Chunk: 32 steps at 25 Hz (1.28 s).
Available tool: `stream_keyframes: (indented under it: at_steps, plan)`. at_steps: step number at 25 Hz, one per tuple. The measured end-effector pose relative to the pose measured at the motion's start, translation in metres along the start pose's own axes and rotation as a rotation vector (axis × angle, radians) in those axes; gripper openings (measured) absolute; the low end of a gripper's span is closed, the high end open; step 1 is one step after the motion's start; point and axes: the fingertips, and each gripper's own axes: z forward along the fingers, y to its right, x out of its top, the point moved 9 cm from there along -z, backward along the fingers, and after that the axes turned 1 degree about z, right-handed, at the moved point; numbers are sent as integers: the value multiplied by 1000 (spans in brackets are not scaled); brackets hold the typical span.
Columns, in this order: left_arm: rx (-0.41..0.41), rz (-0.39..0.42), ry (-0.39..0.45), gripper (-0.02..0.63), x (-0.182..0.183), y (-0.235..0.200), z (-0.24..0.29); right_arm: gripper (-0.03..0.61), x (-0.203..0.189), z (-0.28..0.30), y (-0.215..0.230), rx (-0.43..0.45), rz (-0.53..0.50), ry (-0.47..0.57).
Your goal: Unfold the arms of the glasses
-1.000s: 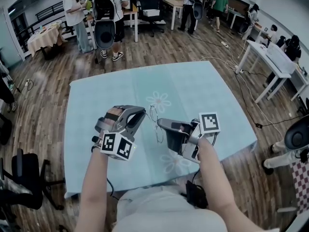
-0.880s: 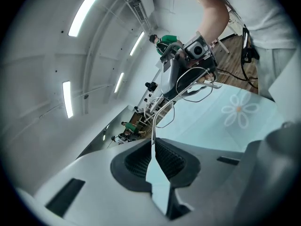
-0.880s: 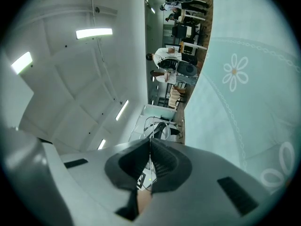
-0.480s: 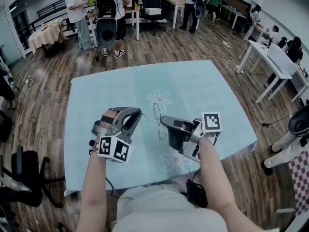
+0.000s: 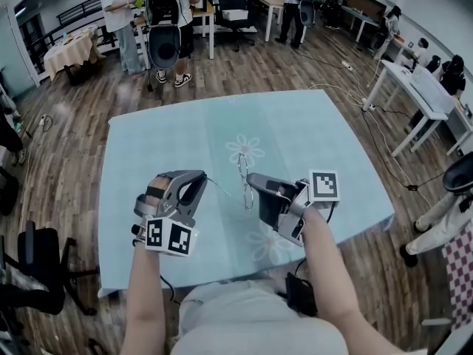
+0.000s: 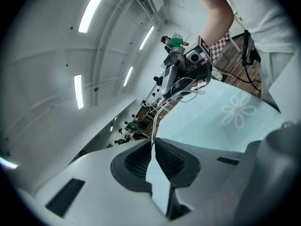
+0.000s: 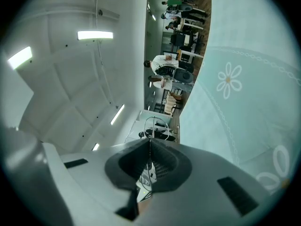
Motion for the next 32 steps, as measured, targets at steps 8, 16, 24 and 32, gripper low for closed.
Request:
stream_keyframes:
  at_steps: [8, 16, 24, 32]
  plan:
    - [90, 22, -95, 31, -1, 8, -10, 11, 9, -6, 4, -43, -13, 131]
    - [129, -21, -148, 32, 0, 15, -15, 11, 14, -10, 6, -98, 2, 245]
    - [142, -19, -188, 32, -2, 27, -23, 11, 11, -7, 12, -121, 14, 279]
    - [165, -27, -217, 32, 4, 32, -30, 11, 12, -5, 8, -134, -18, 262]
